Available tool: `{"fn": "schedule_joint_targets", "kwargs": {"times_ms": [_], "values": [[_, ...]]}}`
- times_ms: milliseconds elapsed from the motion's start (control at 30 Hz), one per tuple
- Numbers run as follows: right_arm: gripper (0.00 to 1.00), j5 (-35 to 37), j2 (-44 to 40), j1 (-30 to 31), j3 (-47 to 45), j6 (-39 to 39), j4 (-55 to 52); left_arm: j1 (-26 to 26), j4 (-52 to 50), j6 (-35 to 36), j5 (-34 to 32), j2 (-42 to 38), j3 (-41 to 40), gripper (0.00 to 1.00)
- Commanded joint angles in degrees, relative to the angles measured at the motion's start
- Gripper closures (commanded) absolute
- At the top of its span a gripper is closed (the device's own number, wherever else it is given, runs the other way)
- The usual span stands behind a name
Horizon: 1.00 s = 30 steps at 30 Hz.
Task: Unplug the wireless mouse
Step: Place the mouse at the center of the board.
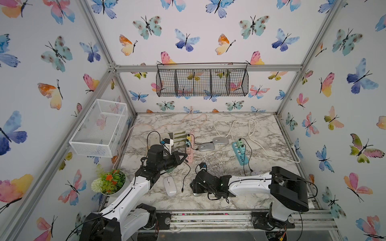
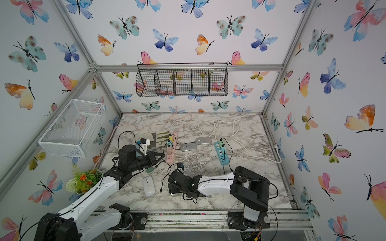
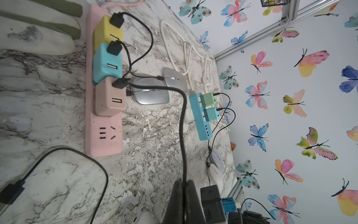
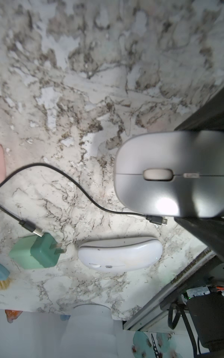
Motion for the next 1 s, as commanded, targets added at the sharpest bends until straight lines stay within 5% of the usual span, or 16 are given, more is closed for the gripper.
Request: {"fn": "schedule_joint_targets", "kwargs": {"times_ms": [0,167,567,967], "values": [[0.81,0.5,1.1,0.0,2.1,1.4,-1.2,0.8,-1.6,2.1,2.5,-1.2,0.0,1.00],[0.62,0.1,2.7,0.0,3.1,0.9,-2.6,1.2,-1.9,2.6,2.8,-1.1,-0.1,1.00],[0.36,-0.4,3.9,0.0,2.4,1.1,-2.7,1.8,-1.6,2.8,2.5,-1.7,-1.9,1.00],[0.27,2.6,-0.5,0.0,-1.3,-1.9,2.9,2.1,-4.0,4.3,1.4,-1.9,-1.8,1.00]]}}
